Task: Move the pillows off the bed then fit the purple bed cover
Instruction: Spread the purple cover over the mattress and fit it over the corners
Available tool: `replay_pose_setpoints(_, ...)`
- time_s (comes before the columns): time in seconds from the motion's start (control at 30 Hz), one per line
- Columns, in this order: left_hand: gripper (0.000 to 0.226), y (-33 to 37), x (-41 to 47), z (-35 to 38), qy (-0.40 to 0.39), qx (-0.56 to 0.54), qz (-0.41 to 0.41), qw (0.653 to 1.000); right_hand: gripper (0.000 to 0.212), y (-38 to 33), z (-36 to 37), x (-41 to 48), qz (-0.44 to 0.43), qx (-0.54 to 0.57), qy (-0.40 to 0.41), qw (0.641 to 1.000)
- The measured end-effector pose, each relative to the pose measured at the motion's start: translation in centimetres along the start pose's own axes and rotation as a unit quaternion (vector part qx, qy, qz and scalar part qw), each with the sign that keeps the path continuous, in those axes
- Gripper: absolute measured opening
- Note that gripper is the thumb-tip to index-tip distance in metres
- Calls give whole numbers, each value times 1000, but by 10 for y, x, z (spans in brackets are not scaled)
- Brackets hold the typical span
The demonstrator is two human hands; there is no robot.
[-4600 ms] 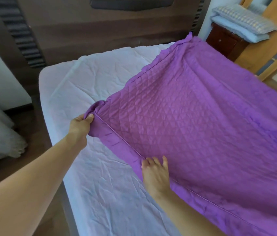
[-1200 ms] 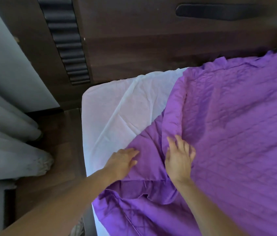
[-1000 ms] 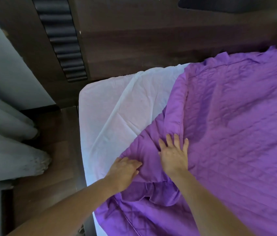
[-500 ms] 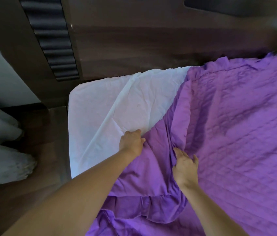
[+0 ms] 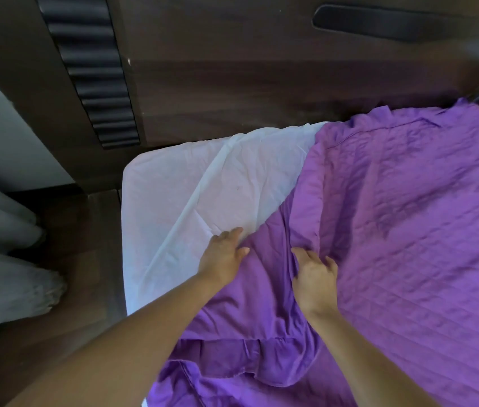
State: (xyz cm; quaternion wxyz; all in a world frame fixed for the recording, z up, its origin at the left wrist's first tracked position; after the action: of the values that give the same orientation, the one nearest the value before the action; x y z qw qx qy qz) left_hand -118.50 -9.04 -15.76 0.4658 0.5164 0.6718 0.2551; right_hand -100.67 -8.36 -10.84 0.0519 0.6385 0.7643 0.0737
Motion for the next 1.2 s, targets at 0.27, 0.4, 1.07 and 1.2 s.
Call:
replay_pose_setpoints(0.27, 37, 34, 22, 30, -12, 163, 5, 987, 28, 56, 20, -30, 87, -120, -60, 987)
replay_pose_setpoints(0.4, 32, 40, 35, 48, -58, 113, -43, 991, 39, 64, 18, -44, 83, -102, 2, 991)
replay_pose_setpoints(1.07, 23, 68, -2, 49, 126, -274, 47, 952, 61, 58, 5, -45, 56, -6, 19, 998)
replay_pose_setpoints(1.2, 22, 55, 4, 10, 247, -313, 9, 917, 61, 54, -3, -43, 43, -3, 37, 998)
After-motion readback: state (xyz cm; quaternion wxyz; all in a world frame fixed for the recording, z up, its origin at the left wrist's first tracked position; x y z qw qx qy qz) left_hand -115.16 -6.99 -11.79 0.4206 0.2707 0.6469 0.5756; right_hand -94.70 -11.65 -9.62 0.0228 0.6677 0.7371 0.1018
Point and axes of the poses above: each hand's wrist, its own x-axis towards the middle knuckle, its own z-axis out of the palm, y = z × x, the point moved 5 cm from there along x, towards the middle knuckle, and after that the axes turned 10 degrees about -x, right-handed, at the moved point
